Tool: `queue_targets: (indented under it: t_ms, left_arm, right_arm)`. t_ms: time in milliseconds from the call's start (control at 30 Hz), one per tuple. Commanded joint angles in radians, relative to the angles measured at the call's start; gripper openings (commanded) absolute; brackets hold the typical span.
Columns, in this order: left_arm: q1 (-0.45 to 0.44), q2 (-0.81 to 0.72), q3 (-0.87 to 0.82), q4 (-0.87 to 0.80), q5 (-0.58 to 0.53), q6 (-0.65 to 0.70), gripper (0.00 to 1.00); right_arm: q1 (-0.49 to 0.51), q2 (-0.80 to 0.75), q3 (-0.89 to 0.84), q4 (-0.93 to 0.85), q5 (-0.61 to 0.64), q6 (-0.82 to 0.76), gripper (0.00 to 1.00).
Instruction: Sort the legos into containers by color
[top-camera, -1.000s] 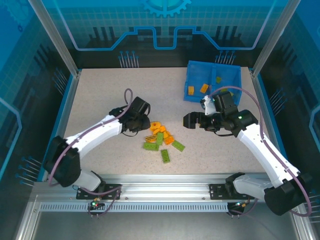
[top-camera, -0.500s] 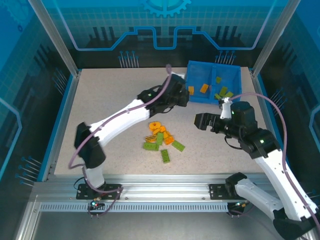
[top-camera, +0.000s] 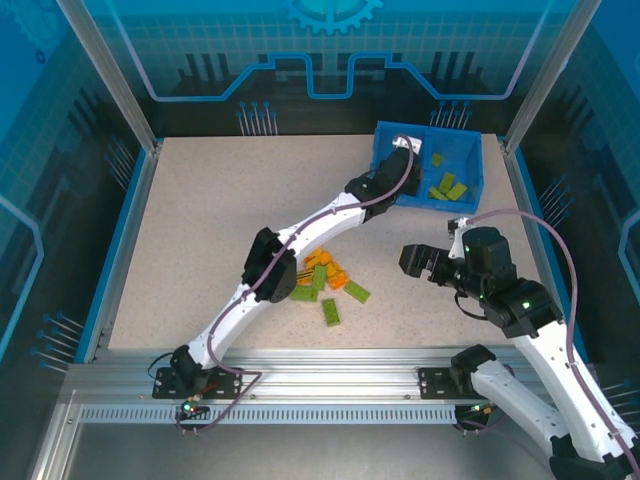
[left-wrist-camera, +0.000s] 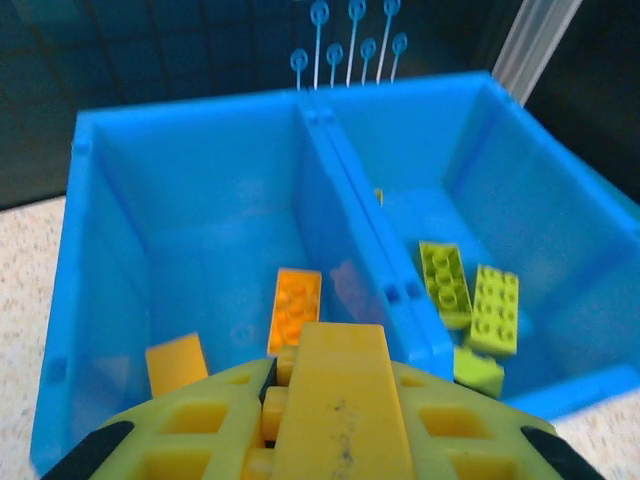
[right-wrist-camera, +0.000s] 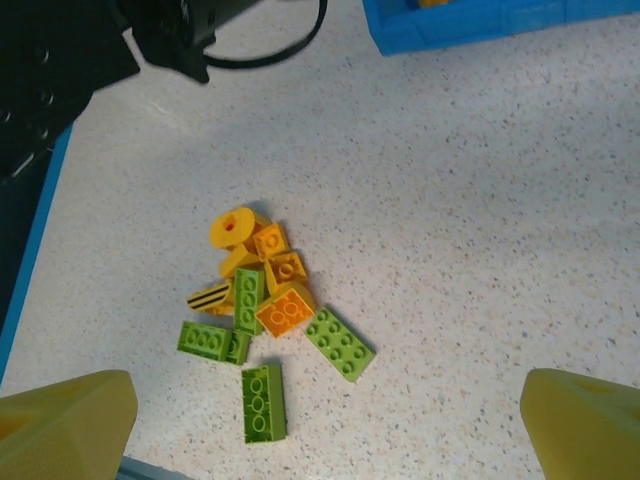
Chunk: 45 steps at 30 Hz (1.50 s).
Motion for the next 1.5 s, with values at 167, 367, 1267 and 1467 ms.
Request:
queue_targets:
  t_ms: [167,367,1267,1467]
  left_arm:
    - [0.028,0.151,0.091,0.221,-0.016,0.087,0.11]
    - [0.046,0.233,0.159,0.265,-0.008,0.094,0.25]
    - [-0.007,-1.245,-1.329,0.521,0.34,0.163,0.76]
    - [-0.008,-1.689,-1.516,0.166,0.451,0.431,0.89]
  right_arm:
    - [0.006,-0.022,-0.014,-0.027,0.038,-0.033,1.0]
    - [0.007,-0.011,-0.013,-0.038,0.037,-0.041,1.0]
    - [0.024,0.139,-0.045,0.026,-0.105,-0.06,0.99]
    - [0.147,0.336,-0.056,0.098,-0.084,-0.146,0.99]
